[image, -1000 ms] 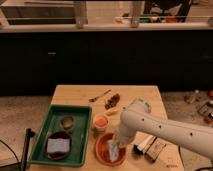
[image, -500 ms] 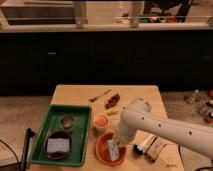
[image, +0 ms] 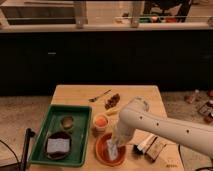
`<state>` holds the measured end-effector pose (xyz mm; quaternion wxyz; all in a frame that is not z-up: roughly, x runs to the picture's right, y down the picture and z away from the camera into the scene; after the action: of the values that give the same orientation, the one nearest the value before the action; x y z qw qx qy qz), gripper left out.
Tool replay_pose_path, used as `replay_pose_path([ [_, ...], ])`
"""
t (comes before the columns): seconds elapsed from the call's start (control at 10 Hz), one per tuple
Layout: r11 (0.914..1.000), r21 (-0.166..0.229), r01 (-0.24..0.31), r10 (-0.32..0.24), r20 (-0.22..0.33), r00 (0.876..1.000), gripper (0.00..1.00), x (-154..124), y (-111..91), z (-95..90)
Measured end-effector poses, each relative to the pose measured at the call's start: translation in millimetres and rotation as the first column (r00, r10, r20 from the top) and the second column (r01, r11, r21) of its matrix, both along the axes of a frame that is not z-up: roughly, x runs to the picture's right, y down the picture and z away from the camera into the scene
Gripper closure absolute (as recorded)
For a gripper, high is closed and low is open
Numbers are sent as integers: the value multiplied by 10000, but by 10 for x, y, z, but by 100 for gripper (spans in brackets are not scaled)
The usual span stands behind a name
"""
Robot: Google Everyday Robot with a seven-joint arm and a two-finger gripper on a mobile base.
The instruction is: Place towel in red bowl
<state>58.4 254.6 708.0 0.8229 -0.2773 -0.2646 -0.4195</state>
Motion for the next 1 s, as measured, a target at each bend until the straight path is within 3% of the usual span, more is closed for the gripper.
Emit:
replay_pose_path([
  [0.4,9997,-106,204,-204,50,9998,24,-96,-2,54],
  [1.0,9999,-54,136,-136,-43,9999,20,-41,-118,89],
])
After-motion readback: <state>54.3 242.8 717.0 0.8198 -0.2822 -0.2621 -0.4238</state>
